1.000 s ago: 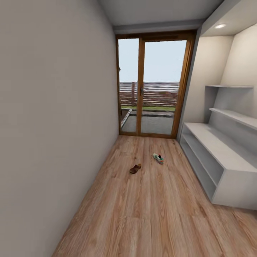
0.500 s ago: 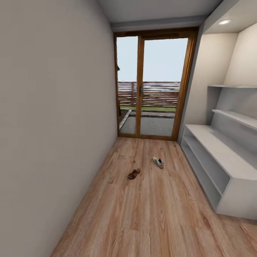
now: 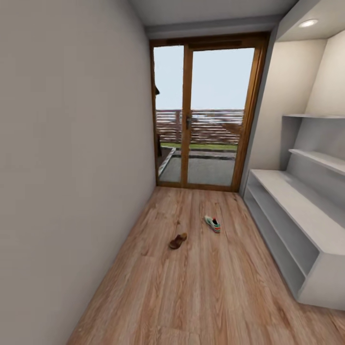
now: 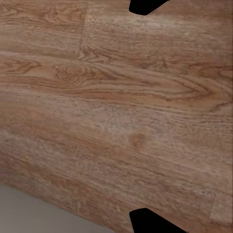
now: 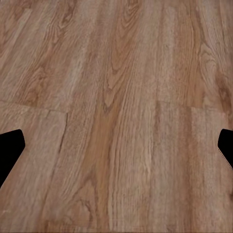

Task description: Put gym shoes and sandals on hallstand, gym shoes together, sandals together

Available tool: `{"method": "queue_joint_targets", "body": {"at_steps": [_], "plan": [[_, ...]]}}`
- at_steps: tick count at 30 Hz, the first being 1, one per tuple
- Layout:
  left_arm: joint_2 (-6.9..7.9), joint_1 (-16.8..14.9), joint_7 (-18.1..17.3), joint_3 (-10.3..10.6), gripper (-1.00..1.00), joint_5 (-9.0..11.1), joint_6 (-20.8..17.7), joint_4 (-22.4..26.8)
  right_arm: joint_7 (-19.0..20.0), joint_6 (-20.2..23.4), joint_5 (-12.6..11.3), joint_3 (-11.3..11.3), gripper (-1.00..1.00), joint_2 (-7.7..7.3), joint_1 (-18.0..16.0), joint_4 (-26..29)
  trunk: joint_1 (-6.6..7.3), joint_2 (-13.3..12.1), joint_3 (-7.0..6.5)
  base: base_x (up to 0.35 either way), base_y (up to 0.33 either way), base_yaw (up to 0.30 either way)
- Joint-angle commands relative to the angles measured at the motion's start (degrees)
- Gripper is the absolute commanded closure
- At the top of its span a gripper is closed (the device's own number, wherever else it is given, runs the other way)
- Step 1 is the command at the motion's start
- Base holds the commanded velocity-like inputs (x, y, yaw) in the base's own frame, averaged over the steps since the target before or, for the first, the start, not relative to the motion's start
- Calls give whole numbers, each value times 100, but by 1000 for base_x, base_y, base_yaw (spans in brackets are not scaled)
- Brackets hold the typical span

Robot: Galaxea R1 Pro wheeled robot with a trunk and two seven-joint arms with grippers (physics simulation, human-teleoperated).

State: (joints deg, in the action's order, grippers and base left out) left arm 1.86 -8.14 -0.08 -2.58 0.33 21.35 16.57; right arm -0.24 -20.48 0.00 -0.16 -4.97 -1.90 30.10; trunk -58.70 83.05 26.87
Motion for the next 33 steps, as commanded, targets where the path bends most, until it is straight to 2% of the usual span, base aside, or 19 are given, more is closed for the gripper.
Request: {"method": "queue_joint_targets", "body": {"at_steps": [1,33], "plan": [[-1,-4,-1,-12,-100,3,19,-4,-2,-18,0,0,-100,-1,-4,-4,-3,3,6,311,-81,0],[-1,-4,-1,-12,-100,3,19,-5,-2,-18,0,4,-100,5,-4,-4,-3,3,6,311,-81,0]]}}
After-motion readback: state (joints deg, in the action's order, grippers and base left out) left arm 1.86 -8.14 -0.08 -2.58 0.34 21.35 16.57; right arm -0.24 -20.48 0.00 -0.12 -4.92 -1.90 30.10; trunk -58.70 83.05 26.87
